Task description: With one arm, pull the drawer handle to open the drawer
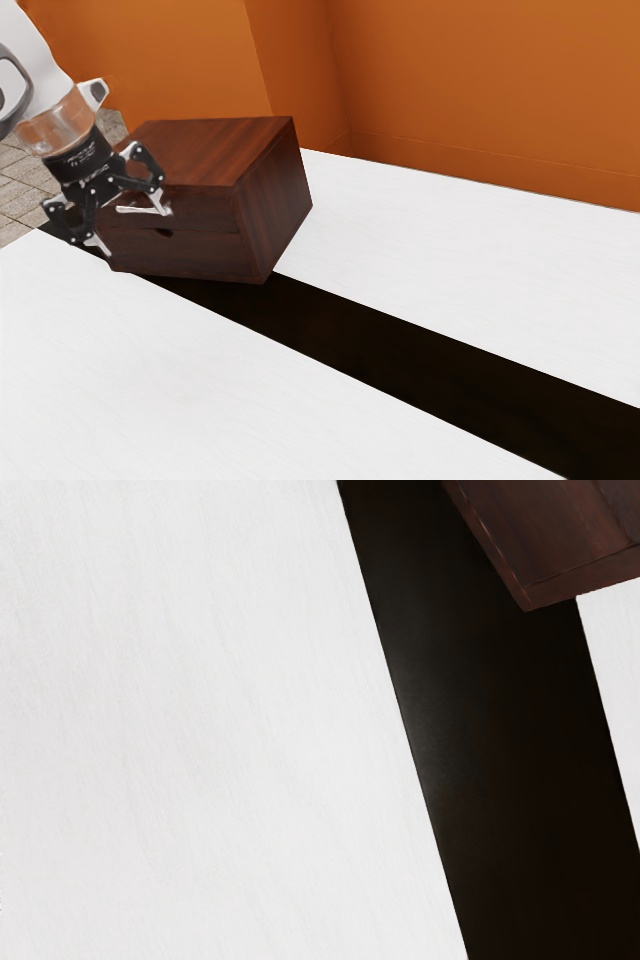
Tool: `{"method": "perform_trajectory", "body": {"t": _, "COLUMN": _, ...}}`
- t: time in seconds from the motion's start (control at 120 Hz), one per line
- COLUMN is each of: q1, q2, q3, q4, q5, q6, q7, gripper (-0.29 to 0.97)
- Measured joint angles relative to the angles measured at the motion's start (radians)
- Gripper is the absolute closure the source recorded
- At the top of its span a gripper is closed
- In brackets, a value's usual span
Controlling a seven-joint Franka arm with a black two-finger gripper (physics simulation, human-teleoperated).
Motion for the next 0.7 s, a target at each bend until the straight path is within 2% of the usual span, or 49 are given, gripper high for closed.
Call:
{"method": "perform_trajectory", "body": {"t": 0.083, "q1": 0.054, "q2": -0.053, "q3": -0.019, "q4": -0.093, "q5": 0.034, "q6": 0.099, "q7": -0.099, "gripper": 0.05}}
{"method": "perform_trajectory", "body": {"t": 0.225, "q1": 0.192, "q2": -0.087, "q3": -0.122, "q4": -0.191, "q5": 0.092, "q6": 0.241, "q7": -0.248, "gripper": 0.06}}
{"method": "perform_trajectory", "body": {"t": 0.517, "q1": 0.246, "q2": -0.009, "q3": -0.128, "q4": -0.191, "q5": 0.130, "q6": 0.394, "q7": -0.457, "gripper": 0.07}}
{"method": "perform_trajectory", "body": {"t": 0.7, "q1": 0.257, "q2": 0.019, "q3": -0.095, "q4": -0.178, "q5": 0.137, "q6": 0.446, "q7": -0.524, "gripper": 0.07}}
